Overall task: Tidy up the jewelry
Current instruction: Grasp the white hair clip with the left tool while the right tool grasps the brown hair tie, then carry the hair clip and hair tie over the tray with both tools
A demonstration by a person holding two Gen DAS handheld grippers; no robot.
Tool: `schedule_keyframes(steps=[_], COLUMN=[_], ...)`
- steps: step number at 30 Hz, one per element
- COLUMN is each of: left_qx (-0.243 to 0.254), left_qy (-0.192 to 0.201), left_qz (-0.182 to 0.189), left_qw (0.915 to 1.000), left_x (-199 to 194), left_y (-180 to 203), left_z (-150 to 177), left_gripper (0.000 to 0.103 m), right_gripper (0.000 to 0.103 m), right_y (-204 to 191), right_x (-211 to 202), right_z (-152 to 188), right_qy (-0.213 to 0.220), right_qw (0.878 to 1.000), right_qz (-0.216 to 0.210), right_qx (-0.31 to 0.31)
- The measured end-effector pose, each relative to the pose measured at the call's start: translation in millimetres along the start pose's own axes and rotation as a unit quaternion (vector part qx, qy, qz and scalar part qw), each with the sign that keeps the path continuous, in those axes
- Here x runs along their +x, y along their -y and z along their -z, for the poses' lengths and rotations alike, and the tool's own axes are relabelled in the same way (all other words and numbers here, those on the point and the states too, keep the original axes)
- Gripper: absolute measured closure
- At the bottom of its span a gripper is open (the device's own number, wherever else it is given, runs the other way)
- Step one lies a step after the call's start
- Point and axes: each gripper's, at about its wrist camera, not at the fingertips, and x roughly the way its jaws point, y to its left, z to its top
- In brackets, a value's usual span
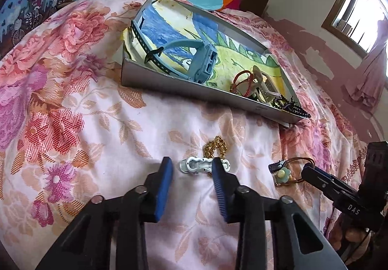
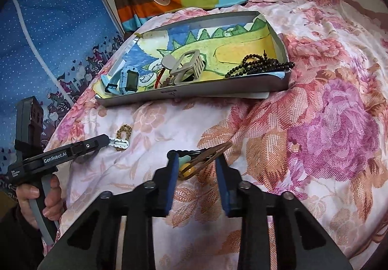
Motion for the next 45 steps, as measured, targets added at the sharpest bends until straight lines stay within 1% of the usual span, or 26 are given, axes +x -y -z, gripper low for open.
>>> schedule_keyframes(steps=[2,3,5,6,7,8,14,21,29,32,35,40,42,45], left_qx=[-0.004,-0.006,-0.011,-0.011,-0.011,-0.01,-0.002,0.007,0.015,0.022,0.027,0.021,0.02,0.019], left_qy=[0.0,0.001,0.002,0.003,0.004,0.005,0.012,0.014,0.03,0.04,0.059,0.093,0.108,0.136], left_qz=[0.002,0.004,0.009,0.01,0.01,0.015,0.018,0.034,0.048,0.045,0.042,0.043,0.03,0.004], left_qw=[1.0,1.0,0.9999,0.9999,0.9999,0.9998,0.9998,0.9993,0.9983,0.9979,0.997,0.9945,0.9935,0.9906], left_x=[0.6,1.0,0.9,0.7,0.4,-0.4,-6.8,-13.0,-24.9,-30.1,-37.3,-43.6,-44.1,-42.2], left_y=[-1.4,-2.1,-3.2,-3.1,-3.2,-2.8,2.4,15.2,25.0,29.2,34.8,45.9,52.8,61.0], left_z=[-0.6,-0.7,-0.8,-0.8,-0.8,-0.6,2.0,3.9,4.6,2.7,-3.5,-24.0,-36.9,-59.4], left_gripper=[0.078,0.083,0.084,0.084,0.086,0.087,0.089,0.09,0.09,0.09,0.09,0.09,0.09,0.09], right_gripper=[0.086,0.086,0.093,0.094,0.095,0.098,0.098,0.099,0.099,0.099,0.099,0.099,0.099,0.099], right_y=[0.4,0.6,0.8,0.5,-0.2,-0.3,-5.5,-16.9,-28.8,-31.7,-31.8,-29.9,-29.1,-25.0], right_x=[-0.4,-0.7,-1.8,-2.7,-3.8,-4.7,-10.1,-27.3,-43.2,-48.8,-53.9,-56.5,-53.0,-43.5], right_z=[0.0,0.0,-0.2,-0.2,-0.3,0.0,0.5,-0.2,-4.5,-11.3,-23.3,-59.0,-73.3,-90.8], right_qy=[0.001,0.002,0.004,0.006,0.008,0.01,0.024,0.062,0.101,0.118,0.144,0.191,0.201,0.204], right_qw=[1.0,1.0,1.0,1.0,1.0,1.0,0.999,0.997,0.991,0.988,0.984,0.976,0.974,0.974], right_qz=[0.0,-0.001,-0.002,-0.003,-0.005,-0.006,-0.008,-0.009,-0.005,-0.004,0.0,0.0,0.001,0.003], right_qx=[-0.001,-0.002,-0.002,-0.003,-0.005,-0.007,-0.021,-0.051,-0.091,-0.102,-0.107,-0.102,-0.104,-0.102])
